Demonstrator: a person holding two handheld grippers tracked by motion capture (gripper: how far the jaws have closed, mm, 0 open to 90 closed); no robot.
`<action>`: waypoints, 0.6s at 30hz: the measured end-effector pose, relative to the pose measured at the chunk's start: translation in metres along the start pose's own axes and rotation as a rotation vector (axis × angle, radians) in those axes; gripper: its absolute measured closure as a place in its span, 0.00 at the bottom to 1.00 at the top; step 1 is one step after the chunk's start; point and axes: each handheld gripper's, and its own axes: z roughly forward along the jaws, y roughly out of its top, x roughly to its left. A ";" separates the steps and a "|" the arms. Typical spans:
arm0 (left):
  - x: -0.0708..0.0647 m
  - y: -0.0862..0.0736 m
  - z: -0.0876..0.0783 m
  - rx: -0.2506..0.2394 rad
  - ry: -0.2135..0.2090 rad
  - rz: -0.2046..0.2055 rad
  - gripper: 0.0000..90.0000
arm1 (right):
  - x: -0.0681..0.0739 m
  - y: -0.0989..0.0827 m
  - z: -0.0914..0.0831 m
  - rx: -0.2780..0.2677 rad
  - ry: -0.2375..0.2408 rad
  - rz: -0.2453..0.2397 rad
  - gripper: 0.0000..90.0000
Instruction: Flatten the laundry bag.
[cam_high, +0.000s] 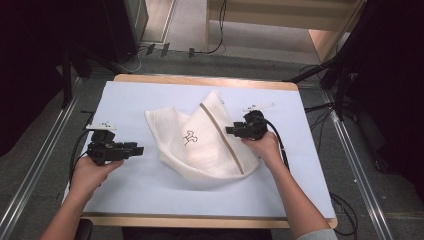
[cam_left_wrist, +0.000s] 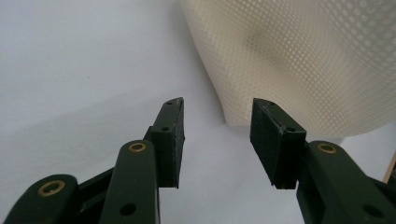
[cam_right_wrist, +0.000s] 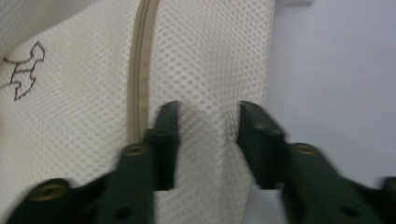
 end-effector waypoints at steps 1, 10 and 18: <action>0.001 0.001 0.000 -0.005 0.003 -0.005 0.62 | 0.002 0.000 0.000 0.022 -0.004 -0.012 0.87; 0.012 0.014 0.002 -0.005 0.007 -0.026 0.61 | 0.027 -0.009 -0.037 0.034 0.020 -0.094 0.98; 0.008 0.018 0.004 -0.005 0.008 -0.011 0.61 | 0.026 -0.034 -0.094 -0.025 0.019 -0.105 0.98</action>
